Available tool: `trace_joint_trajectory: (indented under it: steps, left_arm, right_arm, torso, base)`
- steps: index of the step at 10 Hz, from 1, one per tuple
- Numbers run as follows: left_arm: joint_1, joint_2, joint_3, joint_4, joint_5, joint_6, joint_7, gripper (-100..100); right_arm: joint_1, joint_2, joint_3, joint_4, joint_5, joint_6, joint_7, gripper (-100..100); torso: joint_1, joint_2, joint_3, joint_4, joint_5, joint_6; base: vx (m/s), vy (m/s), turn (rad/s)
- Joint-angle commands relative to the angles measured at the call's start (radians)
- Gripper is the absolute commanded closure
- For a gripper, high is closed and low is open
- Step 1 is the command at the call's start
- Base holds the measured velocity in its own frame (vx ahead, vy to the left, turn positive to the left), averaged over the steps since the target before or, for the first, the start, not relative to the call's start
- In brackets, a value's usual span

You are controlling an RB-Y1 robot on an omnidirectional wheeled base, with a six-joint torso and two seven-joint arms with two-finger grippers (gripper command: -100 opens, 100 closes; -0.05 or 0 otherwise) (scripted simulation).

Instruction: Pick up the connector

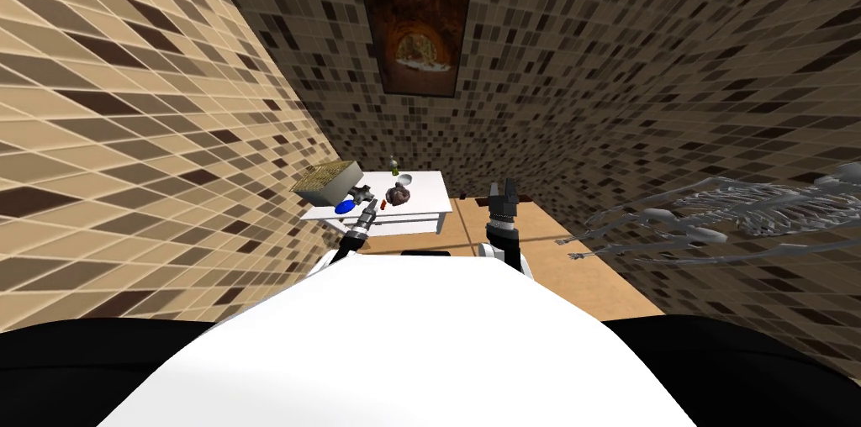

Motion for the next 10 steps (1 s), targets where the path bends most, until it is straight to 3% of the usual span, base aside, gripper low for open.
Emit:
trace_joint_trajectory:
  steps: [1,10]
  left_arm:
    - [-0.003,0.004,-0.011,0.028,-0.008,0.018,-0.011,-100]
    - [-0.097,0.106,-0.092,0.304,-0.084,0.117,-0.074,-100]
  right_arm:
    - [0.000,0.000,0.000,0.000,0.000,0.000,0.000,0]
    - [0.000,0.000,0.000,0.000,0.000,0.000,0.000,0]
  torso:
    - [0.000,0.000,0.000,0.000,0.000,0.000]
    - [0.001,-0.003,-0.002,-0.001,0.000,-0.001]
  base:
    - [-0.021,-0.009,-0.065]
    - [0.005,-0.009,-0.087]
